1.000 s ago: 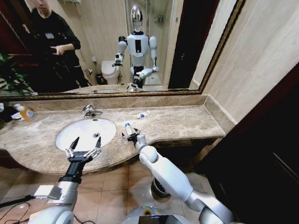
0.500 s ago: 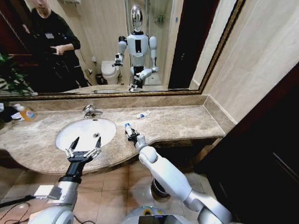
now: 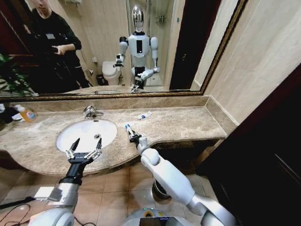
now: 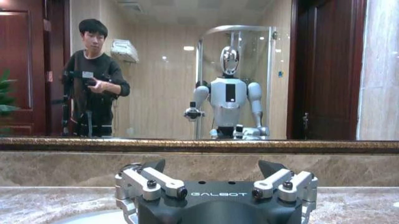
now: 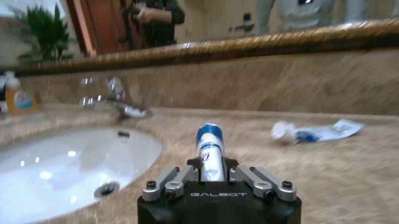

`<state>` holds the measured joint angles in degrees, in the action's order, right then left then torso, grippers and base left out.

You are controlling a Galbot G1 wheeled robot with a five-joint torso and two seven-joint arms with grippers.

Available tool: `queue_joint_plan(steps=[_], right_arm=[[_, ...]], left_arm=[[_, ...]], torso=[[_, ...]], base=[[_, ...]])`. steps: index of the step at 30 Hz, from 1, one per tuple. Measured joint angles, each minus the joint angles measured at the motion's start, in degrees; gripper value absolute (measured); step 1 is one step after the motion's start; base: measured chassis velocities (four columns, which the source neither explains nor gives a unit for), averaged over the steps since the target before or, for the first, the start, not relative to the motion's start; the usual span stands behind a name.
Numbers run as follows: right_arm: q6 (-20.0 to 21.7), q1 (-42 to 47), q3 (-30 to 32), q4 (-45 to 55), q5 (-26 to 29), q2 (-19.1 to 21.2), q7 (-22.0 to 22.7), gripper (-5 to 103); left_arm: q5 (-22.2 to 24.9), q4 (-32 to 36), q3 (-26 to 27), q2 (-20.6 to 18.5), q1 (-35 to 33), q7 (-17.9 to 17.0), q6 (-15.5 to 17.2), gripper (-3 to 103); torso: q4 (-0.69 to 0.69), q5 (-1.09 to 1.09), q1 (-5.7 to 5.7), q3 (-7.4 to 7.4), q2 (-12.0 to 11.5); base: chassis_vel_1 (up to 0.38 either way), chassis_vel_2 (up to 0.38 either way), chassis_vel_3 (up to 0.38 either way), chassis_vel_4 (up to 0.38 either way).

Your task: Pick up the trash from the sink and place it in the trash bin.

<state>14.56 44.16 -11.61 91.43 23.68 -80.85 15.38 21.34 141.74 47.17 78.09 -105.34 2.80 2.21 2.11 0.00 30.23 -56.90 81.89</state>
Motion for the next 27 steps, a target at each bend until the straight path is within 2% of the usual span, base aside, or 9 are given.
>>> queue_joint_plan(steps=[4,8,9,12,13,15,18,20,27], right_arm=[[0.0,2.0,1.8,4.3,0.1,3.0,0.4,21],[-0.1,7.7,6.0,12.0,0.4,10.3,0.3,21],[-0.1,7.7,6.0,12.0,0.4,10.3,0.3,21],[0.3,14.2,10.3,20.3,2.1,15.6,0.3,21],[0.3,14.2,10.3,20.3,2.1,15.6,0.3,21],[0.2,18.3,12.5,24.5,2.5,18.2,0.5,21],[-0.3,22.4,14.2,27.6,2.5,20.1,1.2,21],[-1.0,28.6,15.9,30.8,2.1,21.9,2.1,21],[-4.5,39.3,20.2,31.7,-2.7,21.4,1.9,21]], left_arm=[[0.0,0.0,0.0,0.0,0.0,0.0,0.0,100],[0.0,0.0,0.0,0.0,0.0,0.0,0.0,100],[0.0,0.0,0.0,0.0,0.0,0.0,0.0,100],[0.0,0.0,0.0,0.0,0.0,0.0,0.0,100],[0.0,0.0,0.0,0.0,0.0,0.0,0.0,100],[0.0,0.0,0.0,0.0,0.0,0.0,0.0,100],[0.0,0.0,0.0,0.0,0.0,0.0,0.0,100],[0.0,0.0,0.0,0.0,0.0,0.0,0.0,100],[0.0,0.0,0.0,0.0,0.0,0.0,0.0,100]], torso=[[0.0,0.01,0.0,0.0,0.0],[-0.01,0.0,0.0,0.0,0.0],[-0.01,0.0,0.0,0.0,0.0],[-0.02,0.0,-0.01,0.0,0.0],[-0.02,0.0,-0.01,0.0,0.0],[-0.01,0.02,-0.01,0.01,0.0],[0.0,0.01,-0.01,0.01,0.0],[0.0,0.01,-0.01,0.01,0.0],[-0.01,0.0,-0.01,0.01,0.0]], base=[[0.0,0.0,0.0,0.0],[0.0,0.0,0.0,0.0],[0.0,0.0,0.0,0.0],[0.0,0.0,0.0,0.0],[0.0,0.0,0.0,0.0],[0.0,0.0,0.0,0.0],[0.0,0.0,0.0,0.0],[0.0,0.0,0.0,0.0],[0.0,0.0,0.0,0.0]])
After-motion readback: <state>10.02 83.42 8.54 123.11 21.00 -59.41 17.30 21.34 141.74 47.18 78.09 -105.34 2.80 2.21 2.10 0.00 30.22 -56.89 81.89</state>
